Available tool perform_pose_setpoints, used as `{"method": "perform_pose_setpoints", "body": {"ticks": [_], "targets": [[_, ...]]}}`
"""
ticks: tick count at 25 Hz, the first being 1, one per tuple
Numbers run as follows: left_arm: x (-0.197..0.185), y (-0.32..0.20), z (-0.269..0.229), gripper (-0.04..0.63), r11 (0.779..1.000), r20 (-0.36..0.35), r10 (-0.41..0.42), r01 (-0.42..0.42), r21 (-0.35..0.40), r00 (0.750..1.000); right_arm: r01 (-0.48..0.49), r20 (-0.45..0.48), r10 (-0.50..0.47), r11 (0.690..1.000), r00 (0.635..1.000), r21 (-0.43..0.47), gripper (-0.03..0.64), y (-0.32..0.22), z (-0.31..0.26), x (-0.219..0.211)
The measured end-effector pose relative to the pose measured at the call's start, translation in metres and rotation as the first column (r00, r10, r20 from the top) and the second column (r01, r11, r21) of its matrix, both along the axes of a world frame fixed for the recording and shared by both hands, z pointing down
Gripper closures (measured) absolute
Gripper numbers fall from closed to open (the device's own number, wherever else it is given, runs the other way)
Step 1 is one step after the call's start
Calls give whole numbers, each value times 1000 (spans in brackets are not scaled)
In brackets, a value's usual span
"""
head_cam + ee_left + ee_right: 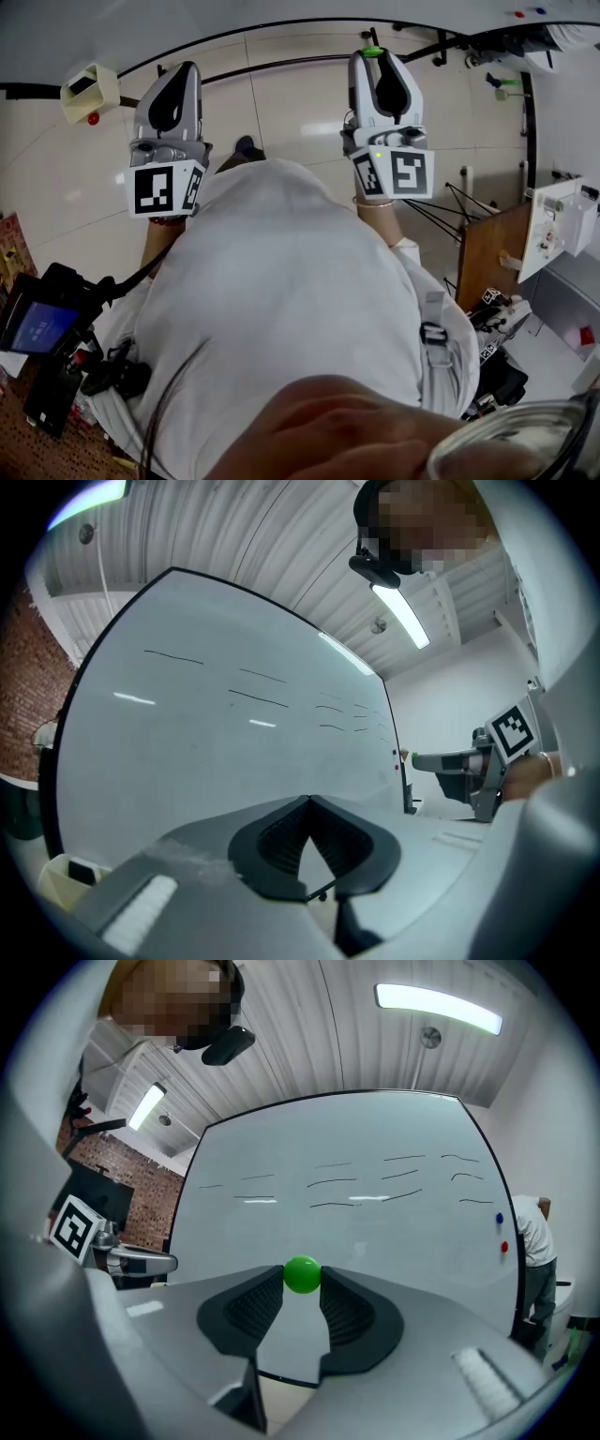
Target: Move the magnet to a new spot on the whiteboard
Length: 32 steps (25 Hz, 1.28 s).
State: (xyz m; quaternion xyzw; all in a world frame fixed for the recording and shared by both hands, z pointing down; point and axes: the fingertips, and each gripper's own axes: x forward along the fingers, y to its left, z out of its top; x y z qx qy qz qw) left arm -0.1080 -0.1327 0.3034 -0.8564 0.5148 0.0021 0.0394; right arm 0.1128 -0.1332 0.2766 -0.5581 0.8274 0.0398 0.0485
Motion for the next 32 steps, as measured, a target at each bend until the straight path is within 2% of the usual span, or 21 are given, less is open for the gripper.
{"method": "perform_pose_setpoints", "body": {"ticks": [5, 11, 17, 22, 32], "targets": [[-1, -31, -2, 589, 996, -1, 85, -85, 0, 996, -4, 2, 4, 1000, 1000, 28, 491, -31, -19, -28], [1, -54, 1, 589, 988, -10, 152, -152, 3, 988, -46, 10, 46, 999, 999, 12, 490, -59, -8, -40], [-18, -83, 20, 589, 992, -21, 125, -125, -33, 992, -42, -13, 42, 999, 999, -18, 490, -94, -2, -49], [-28, -115, 36, 589, 995, -55, 40, -45, -93, 998, -31, -9, 31, 999, 999, -18, 491, -139, -3, -48], [-22, -127, 36, 589, 993, -43, 22, -27, -112, 999, -5, -49, 4, 1000, 999, -23, 491, -179, -7, -60]]}}
